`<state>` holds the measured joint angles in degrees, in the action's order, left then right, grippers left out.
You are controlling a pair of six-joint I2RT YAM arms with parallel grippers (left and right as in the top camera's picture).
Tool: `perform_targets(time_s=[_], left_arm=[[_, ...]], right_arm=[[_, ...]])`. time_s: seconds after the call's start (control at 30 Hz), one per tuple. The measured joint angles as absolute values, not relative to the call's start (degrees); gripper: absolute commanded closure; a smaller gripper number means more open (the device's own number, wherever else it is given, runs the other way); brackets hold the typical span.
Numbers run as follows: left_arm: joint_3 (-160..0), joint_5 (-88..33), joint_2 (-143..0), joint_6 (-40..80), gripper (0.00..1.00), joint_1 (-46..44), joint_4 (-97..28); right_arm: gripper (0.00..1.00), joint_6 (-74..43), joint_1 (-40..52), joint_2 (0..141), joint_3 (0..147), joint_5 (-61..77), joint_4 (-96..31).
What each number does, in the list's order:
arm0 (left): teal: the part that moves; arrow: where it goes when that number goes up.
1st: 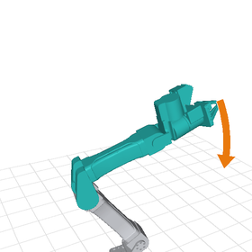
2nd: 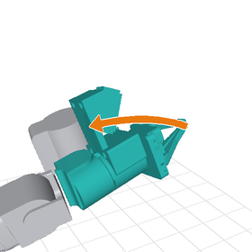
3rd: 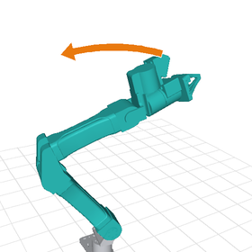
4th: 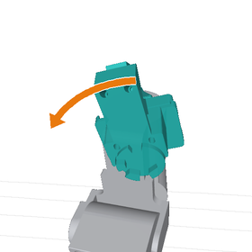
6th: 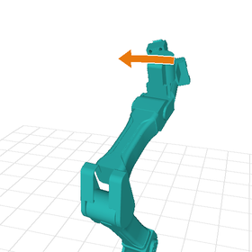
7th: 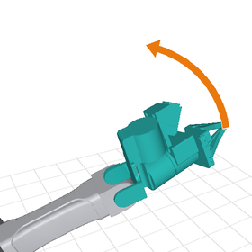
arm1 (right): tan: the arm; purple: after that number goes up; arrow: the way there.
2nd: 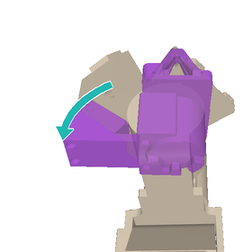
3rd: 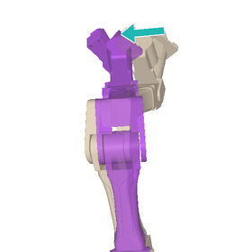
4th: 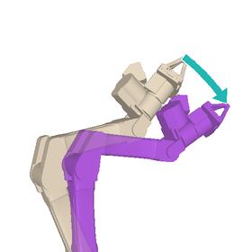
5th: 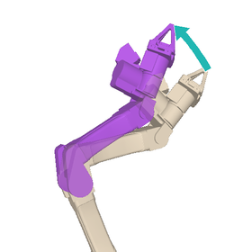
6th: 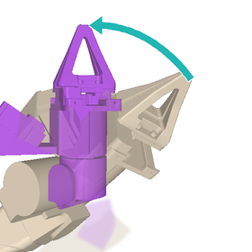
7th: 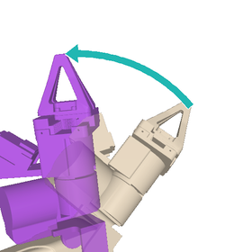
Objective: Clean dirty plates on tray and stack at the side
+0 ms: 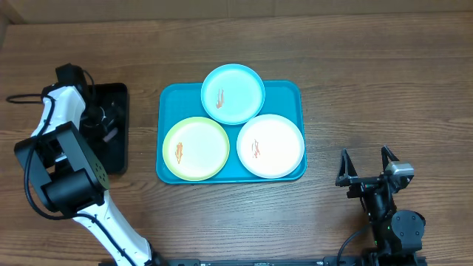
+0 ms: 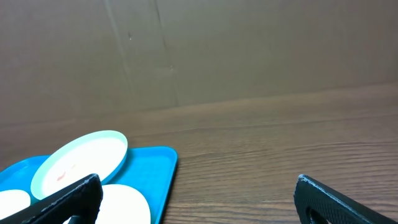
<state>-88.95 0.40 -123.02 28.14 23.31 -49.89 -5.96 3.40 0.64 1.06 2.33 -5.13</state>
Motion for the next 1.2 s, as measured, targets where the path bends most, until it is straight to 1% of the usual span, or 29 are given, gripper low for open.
perform_targets(time_s=[0.23, 0.47, 0.53, 0.6, 0.67, 0.7, 0.77, 0.8, 0.83, 0.9, 0.93, 0.97, 1.0, 1.03, 1.07, 1.1, 1.2], left_arm=[[-88.53, 5.69, -123.02, 28.18, 0.0, 23.27, -44.99], [-88.42, 7.99, -123.09, 28.16, 0.0, 23.27, -40.03], [-88.42, 8.29, -123.09, 28.16, 0.02, 23.27, -38.7], [-88.42, 8.45, -123.09, 28.18, 0.13, 23.27, -37.78], [-88.42, 8.62, -123.13, 28.38, 0.34, 23.27, -37.21], [-88.42, 8.67, -123.13, 28.23, 0.48, 23.27, -37.12], [-88.42, 8.82, -123.15, 28.16, 0.69, 23.29, -36.99], [-88.42, 8.84, -123.15, 28.29, 0.88, 23.31, -36.99], [-88.42, 8.84, -123.15, 28.45, 0.96, 23.33, -37.06], [-88.42, 8.84, -123.15, 28.1, 0.95, 23.33, -37.5], [-88.42, 8.82, -123.15, 28.16, 0.85, 23.33, -37.87], [-88.42, 8.82, -123.15, 27.99, 0.71, 23.33, -38.22], [-88.4, 8.82, -123.15, 28.08, 0.53, 23.33, -38.61], [-88.42, 8.82, -123.15, 28.14, 0.25, 23.33, -39.38], [-88.42, 8.86, -123.15, 28.12, 0.08, 23.33, -39.97], [-88.4, 8.82, -123.17, 28.14, 0.0, 23.33, -41.23], [-88.42, 8.86, -123.15, 28.36, 0.0, 23.33, -44.6]], right_arm=[[0.0, -5.96, 3.4, 0.62, 1.06, 2.33, -5.1], [0.0, -5.96, 3.42, 0.62, 1.06, 2.31, -5.13], [0.0, -5.96, 3.4, 0.64, 1.06, 2.31, -5.13], [0.0, -5.96, 3.4, 0.64, 1.06, 2.33, -5.1], [0.0, -5.96, 3.4, 0.64, 1.06, 2.31, -5.13], [0.0, -5.98, 3.4, 0.64, 1.06, 2.28, -5.13], [0.0, -5.96, 3.4, 0.64, 1.06, 2.31, -5.1], [0.0, -5.96, 3.4, 0.64, 1.06, 2.33, -5.13], [0.0, -5.96, 3.4, 0.62, 1.06, 2.31, -5.1], [0.0, -5.96, 3.4, 0.64, 1.06, 2.31, -5.1], [0.0, -5.93, 3.4, 0.62, 1.06, 2.33, -5.1], [0.0, -5.98, 3.42, 0.64, 1.06, 2.31, -5.1], [0.0, -5.96, 3.4, 0.62, 1.06, 2.31, -5.08], [0.0, -5.93, 3.4, 0.62, 1.06, 2.31, -5.1], [0.0, -5.96, 3.4, 0.64, 1.06, 2.33, -5.1], [0.0, -5.96, 3.4, 0.64, 1.06, 2.35, -5.13], [0.0, -5.98, 3.4, 0.64, 1.06, 2.31, -5.15]])
